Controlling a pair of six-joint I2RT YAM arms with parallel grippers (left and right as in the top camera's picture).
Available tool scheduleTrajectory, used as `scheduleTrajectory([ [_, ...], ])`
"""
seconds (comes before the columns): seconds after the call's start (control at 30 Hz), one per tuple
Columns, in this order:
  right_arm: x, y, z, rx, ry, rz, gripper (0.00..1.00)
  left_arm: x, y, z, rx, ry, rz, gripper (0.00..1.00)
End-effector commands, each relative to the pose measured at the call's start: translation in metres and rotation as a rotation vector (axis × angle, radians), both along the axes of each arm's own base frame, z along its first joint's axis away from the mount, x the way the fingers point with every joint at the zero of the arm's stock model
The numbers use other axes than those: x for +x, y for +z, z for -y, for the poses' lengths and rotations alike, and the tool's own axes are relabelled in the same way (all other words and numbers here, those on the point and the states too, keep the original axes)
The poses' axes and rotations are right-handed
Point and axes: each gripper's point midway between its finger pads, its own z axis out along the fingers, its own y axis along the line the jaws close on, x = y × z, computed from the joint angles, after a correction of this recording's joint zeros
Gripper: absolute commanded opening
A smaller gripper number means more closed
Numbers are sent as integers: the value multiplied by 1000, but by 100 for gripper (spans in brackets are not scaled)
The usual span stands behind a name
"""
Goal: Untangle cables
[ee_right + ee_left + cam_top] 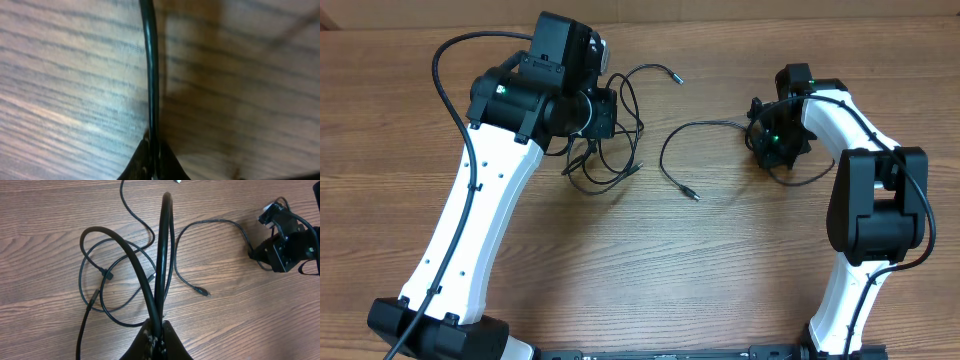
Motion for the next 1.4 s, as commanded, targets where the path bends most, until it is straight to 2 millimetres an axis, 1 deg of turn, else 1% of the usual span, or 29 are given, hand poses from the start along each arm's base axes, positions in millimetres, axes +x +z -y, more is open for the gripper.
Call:
scheduleTrajectory([
  [0.0, -2, -2, 0, 2, -75, -18, 4, 2, 6, 2, -18, 6, 11, 4],
  [0.07, 3, 0, 10, -25, -177, -12, 4, 2, 6, 2, -18, 6, 11, 4],
  [0.17, 11, 15, 41, -106, -358, 9, 4, 1, 6, 2, -19, 9, 6, 4],
  [0.23, 17, 35, 70, -147, -489, 36, 4, 0, 6, 2, -17, 9, 3, 4],
  [0.33, 25, 72, 111, -137, -674, 90, 4, 0, 5, 2, -17, 9, 1, 4],
  [0.37, 26, 92, 134, -128, -780, 119, 4, 0, 5, 2, -17, 9, 1, 4],
  [0.43, 20, 116, 167, -124, -911, 145, 4, 0, 5, 2, -17, 9, 1, 4],
  [0.47, 17, 124, 178, -123, -955, 151, 3, 0, 5, 2, -17, 9, 1, 4],
  [0.5, 8, 135, 200, -123, -1038, 160, 4, 0, 6, 2, -18, 9, 3, 4],
  [0.53, 3, 141, 212, -116, -1077, 161, 4, 1, 6, 2, -18, 9, 4, 4],
  [0.57, -2, 143, 219, -96, -1102, 157, 4, 1, 6, 2, -20, 9, 7, 4],
  [0.63, -10, 143, 226, -30, -1145, 132, 4, 2, 8, 7, -42, -4, 13, 4],
  [0.7, -19, 142, 229, 15, -1173, 98, 4, 4, 14, 17, -93, -39, 30, 4],
  [0.73, -21, 142, 226, 47, -1172, 84, 4, 7, 18, 23, -122, -58, 45, 4],
  [0.8, -17, 144, 214, 140, -1112, 78, 4, 12, 30, 38, -192, -108, 87, 4],
  [0.83, -12, 147, 204, 201, -1052, 82, 4, 14, 37, 47, -234, -146, 112, 4],
  [0.87, -8, 150, 194, 260, -992, 87, 9, 15, 45, 55, -278, -183, 133, 4],
  [0.9, -4, 154, 181, 321, -933, 89, 24, 15, 53, 64, -323, -220, 153, 4],
  [0.97, -1, 159, 162, 389, -853, 86, 47, 14, 67, 77, -393, -284, 188, 4],
  [1.0, 0, 159, 157, 392, -842, 79, 67, 14, 71, 80, -413, -302, 198, 4],
  [1.03, 1, 159, 149, 393, -824, 72, 92, 11, 75, 85, -440, -335, 204, 4],
  [1.07, 3, 159, 144, 393, -820, 68, 98, 8, 77, 88, -452, -360, 204, 4],
  [1.13, 5, 159, 135, 393, -797, 63, 98, 0, 78, 92, -471, -416, 195, 4],
  [1.2, 8, 158, 125, 392, -771, 59, 99, -7, 73, 92, -459, -447, 181, 4],
  [1.23, 9, 159, 120, 392, -759, 59, 100, -8, 70, 90, -443, -451, 173, 10],
  [1.27, 11, 159, 115, 392, -745, 57, 100, -9, 65, 87, -416, -446, 164, 21],
  [1.3, 12, 159, 109, 392, -731, 55, 100, -8, 58, 81, -375, -422, 153, 29],
  [1.37, 14, 159, 99, 392, -707, 50, 100, -3, 46, 68, -294, -363, 137, 32],
])
